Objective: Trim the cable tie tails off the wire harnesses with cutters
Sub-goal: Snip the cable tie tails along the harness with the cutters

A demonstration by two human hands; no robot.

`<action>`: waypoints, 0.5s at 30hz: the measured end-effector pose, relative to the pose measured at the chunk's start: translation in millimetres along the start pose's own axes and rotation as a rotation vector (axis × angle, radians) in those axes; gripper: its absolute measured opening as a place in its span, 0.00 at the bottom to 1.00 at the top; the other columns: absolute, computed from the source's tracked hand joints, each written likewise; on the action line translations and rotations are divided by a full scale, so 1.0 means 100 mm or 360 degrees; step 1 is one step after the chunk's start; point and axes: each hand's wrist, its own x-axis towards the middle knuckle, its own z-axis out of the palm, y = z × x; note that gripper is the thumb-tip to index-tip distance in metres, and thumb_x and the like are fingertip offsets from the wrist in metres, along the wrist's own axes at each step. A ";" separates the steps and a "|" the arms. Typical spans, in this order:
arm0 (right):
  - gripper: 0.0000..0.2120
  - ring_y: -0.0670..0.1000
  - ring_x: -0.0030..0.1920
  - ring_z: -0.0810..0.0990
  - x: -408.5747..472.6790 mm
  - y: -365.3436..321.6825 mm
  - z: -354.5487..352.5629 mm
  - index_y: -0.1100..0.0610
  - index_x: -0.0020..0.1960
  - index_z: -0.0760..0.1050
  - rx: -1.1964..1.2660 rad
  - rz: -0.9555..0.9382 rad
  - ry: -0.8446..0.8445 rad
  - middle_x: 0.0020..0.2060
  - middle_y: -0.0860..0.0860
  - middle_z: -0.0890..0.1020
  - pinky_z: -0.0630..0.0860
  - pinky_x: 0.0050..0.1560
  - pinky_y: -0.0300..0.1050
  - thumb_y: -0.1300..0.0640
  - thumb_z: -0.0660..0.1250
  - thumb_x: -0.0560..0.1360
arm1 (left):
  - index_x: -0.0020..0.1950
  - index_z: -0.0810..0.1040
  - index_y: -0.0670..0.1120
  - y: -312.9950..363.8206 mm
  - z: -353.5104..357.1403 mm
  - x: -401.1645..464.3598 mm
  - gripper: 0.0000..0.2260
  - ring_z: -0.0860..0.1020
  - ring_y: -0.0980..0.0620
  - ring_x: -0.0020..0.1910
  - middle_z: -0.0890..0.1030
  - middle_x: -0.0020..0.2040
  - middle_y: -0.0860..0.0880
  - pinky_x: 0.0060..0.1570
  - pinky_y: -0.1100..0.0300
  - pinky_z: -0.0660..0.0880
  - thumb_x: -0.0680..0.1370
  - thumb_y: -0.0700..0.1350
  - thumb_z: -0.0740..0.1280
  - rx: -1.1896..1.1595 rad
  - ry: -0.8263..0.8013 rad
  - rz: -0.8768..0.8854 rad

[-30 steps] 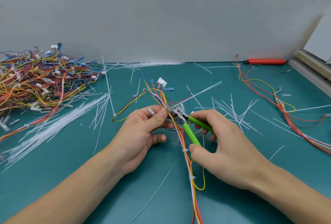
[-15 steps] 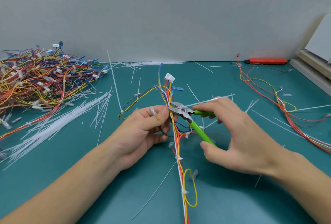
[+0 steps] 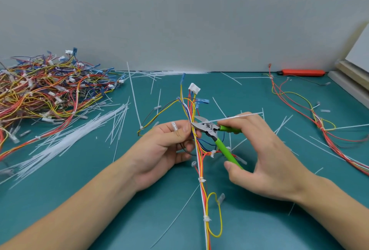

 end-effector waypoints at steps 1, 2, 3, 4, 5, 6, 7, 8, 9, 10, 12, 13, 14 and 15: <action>0.31 0.48 0.64 0.74 0.00 0.00 0.00 0.54 0.70 0.74 0.0007 0.0010 -0.0011 0.61 0.43 0.75 0.68 0.67 0.36 0.51 0.70 0.68 | 0.48 0.81 0.44 0.00 0.00 0.00 0.07 0.72 0.52 0.37 0.80 0.39 0.51 0.44 0.54 0.68 0.77 0.47 0.68 -0.0008 0.0007 0.0000; 0.31 0.48 0.64 0.74 0.00 0.00 0.00 0.54 0.71 0.73 0.0015 0.0021 -0.0019 0.61 0.43 0.75 0.68 0.67 0.36 0.51 0.70 0.68 | 0.48 0.81 0.44 -0.01 0.00 0.00 0.07 0.72 0.51 0.37 0.80 0.39 0.51 0.44 0.53 0.68 0.78 0.47 0.68 -0.0012 0.0011 0.0002; 0.31 0.48 0.64 0.74 -0.01 0.00 0.00 0.53 0.71 0.73 0.0023 0.0032 -0.0024 0.61 0.43 0.75 0.68 0.66 0.35 0.50 0.71 0.68 | 0.48 0.81 0.44 -0.01 0.00 0.00 0.07 0.72 0.51 0.37 0.80 0.39 0.50 0.44 0.53 0.68 0.78 0.48 0.68 -0.0014 0.0012 0.0006; 0.31 0.48 0.64 0.74 -0.01 0.00 0.01 0.53 0.71 0.73 0.0032 0.0041 -0.0025 0.61 0.42 0.75 0.67 0.66 0.35 0.50 0.71 0.68 | 0.47 0.82 0.45 -0.01 0.00 0.00 0.07 0.72 0.51 0.37 0.80 0.39 0.50 0.44 0.53 0.68 0.78 0.48 0.68 -0.0016 0.0011 0.0012; 0.31 0.47 0.64 0.74 -0.02 0.00 0.02 0.53 0.71 0.73 0.0040 0.0047 -0.0024 0.61 0.42 0.75 0.67 0.65 0.34 0.50 0.71 0.68 | 0.47 0.82 0.46 -0.01 0.00 0.00 0.07 0.72 0.51 0.37 0.80 0.39 0.50 0.44 0.53 0.69 0.77 0.48 0.69 -0.0019 0.0009 0.0019; 0.31 0.47 0.63 0.74 -0.02 0.00 0.03 0.52 0.70 0.73 0.0049 0.0055 -0.0026 0.61 0.42 0.75 0.68 0.65 0.34 0.50 0.71 0.68 | 0.46 0.83 0.46 -0.01 0.00 0.00 0.07 0.73 0.52 0.37 0.80 0.39 0.50 0.44 0.53 0.69 0.77 0.48 0.69 -0.0022 0.0006 0.0025; 0.31 0.47 0.63 0.74 -0.03 -0.01 0.04 0.52 0.70 0.73 0.0057 0.0067 -0.0032 0.60 0.42 0.75 0.68 0.65 0.34 0.49 0.71 0.68 | 0.46 0.83 0.46 -0.02 0.00 0.01 0.07 0.73 0.52 0.37 0.81 0.39 0.50 0.44 0.53 0.69 0.77 0.48 0.69 -0.0024 0.0003 0.0028; 0.31 0.47 0.63 0.74 -0.03 -0.01 0.05 0.51 0.71 0.72 0.0065 0.0077 -0.0041 0.60 0.42 0.75 0.69 0.64 0.35 0.49 0.71 0.68 | 0.46 0.83 0.46 -0.02 0.00 0.01 0.07 0.74 0.52 0.37 0.81 0.39 0.50 0.44 0.53 0.69 0.77 0.49 0.69 -0.0027 0.0005 0.0031; 0.31 0.47 0.63 0.74 -0.03 0.00 0.05 0.50 0.71 0.72 0.0072 0.0085 -0.0049 0.60 0.41 0.75 0.69 0.64 0.35 0.49 0.72 0.68 | 0.46 0.82 0.46 -0.02 0.00 0.01 0.07 0.74 0.52 0.37 0.81 0.39 0.50 0.45 0.52 0.69 0.77 0.49 0.69 -0.0031 0.0011 0.0031; 0.31 0.47 0.63 0.74 -0.04 0.00 0.05 0.50 0.70 0.72 0.0079 0.0093 -0.0053 0.60 0.41 0.75 0.69 0.64 0.34 0.49 0.72 0.68 | 0.46 0.82 0.46 -0.02 0.00 0.01 0.07 0.75 0.52 0.37 0.81 0.39 0.50 0.45 0.52 0.69 0.77 0.49 0.69 -0.0034 0.0019 0.0030; 0.31 0.46 0.64 0.74 -0.04 0.00 0.05 0.49 0.70 0.72 0.0101 0.0109 -0.0053 0.60 0.40 0.75 0.68 0.64 0.33 0.49 0.72 0.68 | 0.46 0.82 0.45 -0.03 0.00 0.01 0.07 0.75 0.52 0.37 0.81 0.39 0.50 0.45 0.52 0.69 0.77 0.49 0.69 -0.0031 0.0028 0.0026; 0.31 0.46 0.64 0.74 -0.04 0.00 0.06 0.48 0.70 0.72 0.0113 0.0116 -0.0056 0.60 0.40 0.75 0.68 0.64 0.33 0.49 0.72 0.68 | 0.46 0.82 0.45 -0.03 0.00 0.00 0.07 0.75 0.52 0.38 0.81 0.39 0.50 0.45 0.53 0.69 0.77 0.49 0.69 -0.0027 0.0028 0.0026; 0.31 0.46 0.64 0.74 -0.05 0.00 0.06 0.47 0.70 0.71 0.0122 0.0125 -0.0065 0.60 0.40 0.75 0.68 0.64 0.33 0.48 0.72 0.68 | 0.46 0.82 0.45 -0.03 0.00 0.00 0.07 0.75 0.52 0.38 0.81 0.39 0.50 0.45 0.53 0.69 0.77 0.49 0.69 -0.0024 0.0025 0.0026; 0.31 0.47 0.65 0.74 -0.05 0.00 0.06 0.47 0.70 0.71 0.0128 0.0135 -0.0078 0.60 0.39 0.74 0.68 0.64 0.33 0.48 0.73 0.69 | 0.47 0.82 0.45 -0.03 0.00 0.00 0.08 0.75 0.52 0.38 0.81 0.39 0.49 0.45 0.53 0.68 0.77 0.49 0.69 -0.0025 0.0026 0.0027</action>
